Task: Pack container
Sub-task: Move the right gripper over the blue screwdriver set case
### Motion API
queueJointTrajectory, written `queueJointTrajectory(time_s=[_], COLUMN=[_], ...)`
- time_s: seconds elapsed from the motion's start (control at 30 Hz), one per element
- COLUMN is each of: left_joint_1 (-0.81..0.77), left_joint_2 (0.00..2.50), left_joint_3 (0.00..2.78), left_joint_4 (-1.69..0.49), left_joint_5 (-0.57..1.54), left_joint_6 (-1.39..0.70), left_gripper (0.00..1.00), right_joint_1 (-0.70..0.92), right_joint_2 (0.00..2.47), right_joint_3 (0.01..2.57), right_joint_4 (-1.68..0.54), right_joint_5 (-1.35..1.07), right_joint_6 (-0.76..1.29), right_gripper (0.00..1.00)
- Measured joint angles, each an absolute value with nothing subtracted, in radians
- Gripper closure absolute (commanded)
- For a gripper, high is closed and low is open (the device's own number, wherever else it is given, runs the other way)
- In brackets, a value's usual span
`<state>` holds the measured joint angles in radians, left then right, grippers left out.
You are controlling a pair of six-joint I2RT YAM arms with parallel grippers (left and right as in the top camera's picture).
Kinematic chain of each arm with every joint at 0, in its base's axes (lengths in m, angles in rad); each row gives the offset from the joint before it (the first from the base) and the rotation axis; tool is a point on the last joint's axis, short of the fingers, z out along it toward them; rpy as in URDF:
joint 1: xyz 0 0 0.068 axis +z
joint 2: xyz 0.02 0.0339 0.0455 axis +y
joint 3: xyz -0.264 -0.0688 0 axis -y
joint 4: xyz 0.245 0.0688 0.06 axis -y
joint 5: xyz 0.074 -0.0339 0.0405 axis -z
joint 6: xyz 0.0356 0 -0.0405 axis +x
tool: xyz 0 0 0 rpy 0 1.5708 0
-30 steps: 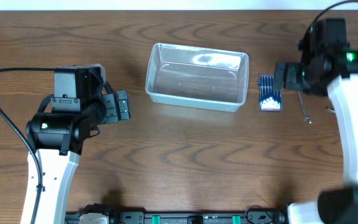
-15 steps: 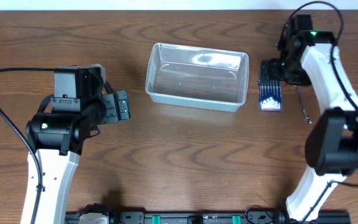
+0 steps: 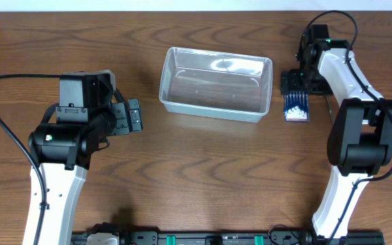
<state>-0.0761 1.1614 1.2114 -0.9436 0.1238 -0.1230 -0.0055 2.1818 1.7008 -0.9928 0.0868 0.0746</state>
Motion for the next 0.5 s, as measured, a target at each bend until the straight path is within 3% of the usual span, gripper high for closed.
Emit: queueJointTrajectory(time_s=[0.5], left_joint_1=[-0.076], left_joint_2=[1.161], left_joint_3=[1.211], left_joint_4=[-0.944], left_joint_5=[0.124], left_joint_6=[-0.123], left_gripper=[0.02], right_joint_1=[-0.006], right_joint_2=[2.2], right_joint_3=[1.701], right_joint_4=[-0.972], right_joint_5=[0.081], right_joint_6=[0.066], right_gripper=[0.01])
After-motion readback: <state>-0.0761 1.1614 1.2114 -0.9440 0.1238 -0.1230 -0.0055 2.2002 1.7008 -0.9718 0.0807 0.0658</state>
